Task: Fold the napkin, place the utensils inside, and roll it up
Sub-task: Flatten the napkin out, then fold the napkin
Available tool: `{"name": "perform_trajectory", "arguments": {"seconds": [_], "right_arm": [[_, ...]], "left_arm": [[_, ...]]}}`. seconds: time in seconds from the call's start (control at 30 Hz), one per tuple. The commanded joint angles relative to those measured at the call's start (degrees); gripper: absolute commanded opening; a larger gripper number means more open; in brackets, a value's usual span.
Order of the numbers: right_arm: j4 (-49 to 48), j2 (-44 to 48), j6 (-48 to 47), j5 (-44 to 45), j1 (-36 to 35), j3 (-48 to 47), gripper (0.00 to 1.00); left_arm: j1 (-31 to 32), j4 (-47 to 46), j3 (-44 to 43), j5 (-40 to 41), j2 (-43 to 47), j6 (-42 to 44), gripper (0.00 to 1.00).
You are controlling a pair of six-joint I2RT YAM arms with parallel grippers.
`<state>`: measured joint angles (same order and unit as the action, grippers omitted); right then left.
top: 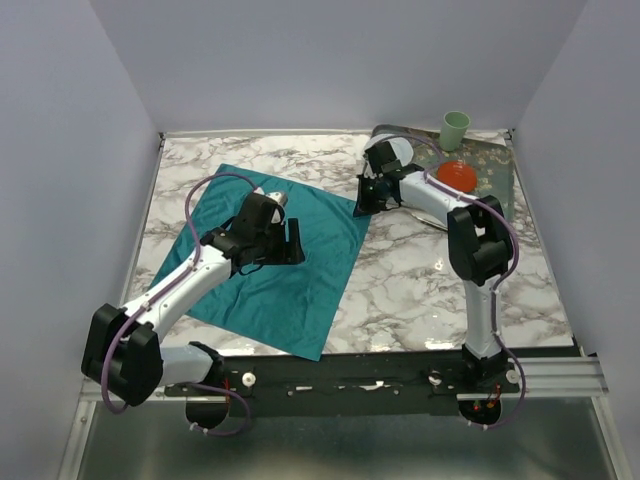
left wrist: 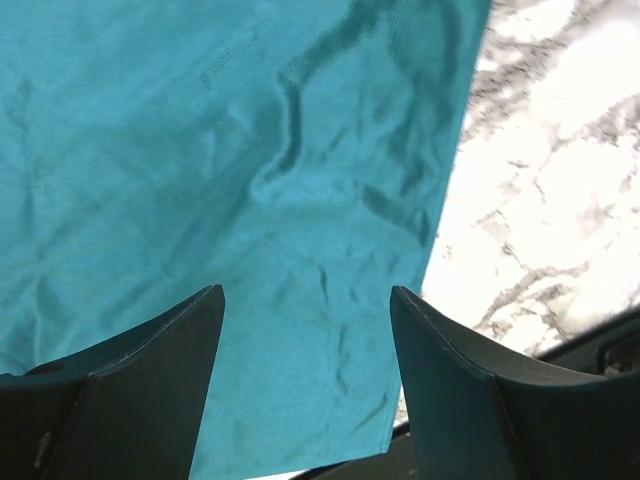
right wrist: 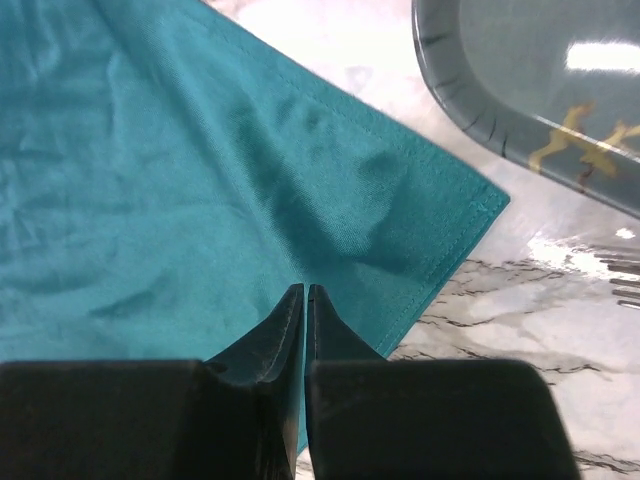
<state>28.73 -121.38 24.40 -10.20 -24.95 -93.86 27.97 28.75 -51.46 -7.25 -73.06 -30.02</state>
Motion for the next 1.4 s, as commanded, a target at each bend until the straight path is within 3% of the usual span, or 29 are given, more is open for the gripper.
{"name": "perform_trajectory", "arguments": {"seconds": [0.0, 0.23, 0.5, 0.67, 0.77, 0.87, 1.1, 1.37], "right_arm": [[2.73, -1.66, 2.23, -1.84, -0.01, -0.09, 0.13], [6.24, -6.41, 1.44, -3.95, 2.27, -3.6, 0.16], [9.06, -7.38, -1.1, 0.44, 3.77, -4.74, 0.2], [8.53, -2.74, -4.45, -2.37, 3.42, -4.84, 0.26], [8.89, 2.88, -5.59, -3.07, 2.63, -3.52, 0.34], [7.57, 8.6, -6.3, -3.16, 1.57, 1.39, 0.44], [3.0, 21.62, -5.16, -5.27, 0.78, 16.42, 0.45], [0.63, 28.21, -4.8, -4.75, 0.78, 25.66, 0.46]], "left_arm": [[4.36, 0.78, 1.36, -2.33, 4.06, 2.68, 0.77], [15.78, 3.76, 2.33, 3.37, 4.85, -0.03, 0.75], [22.47, 4.56, 1.89, 8.46, 4.42, -2.33, 0.76], [28.1, 4.82, 1.63, 11.81, -1.29, -0.48, 0.74], [34.68, 5.87, 1.1, 14.36, -4.11, 0.05, 0.65], [40.67, 7.02, 1.45, 17.0, -5.16, 0.05, 0.61], [48.4, 7.98, 1.72, 21.38, -7.18, -6.44, 0.6], [52.45, 8.25, 2.15, 25.53, -12.29, -9.62, 0.45]]}}
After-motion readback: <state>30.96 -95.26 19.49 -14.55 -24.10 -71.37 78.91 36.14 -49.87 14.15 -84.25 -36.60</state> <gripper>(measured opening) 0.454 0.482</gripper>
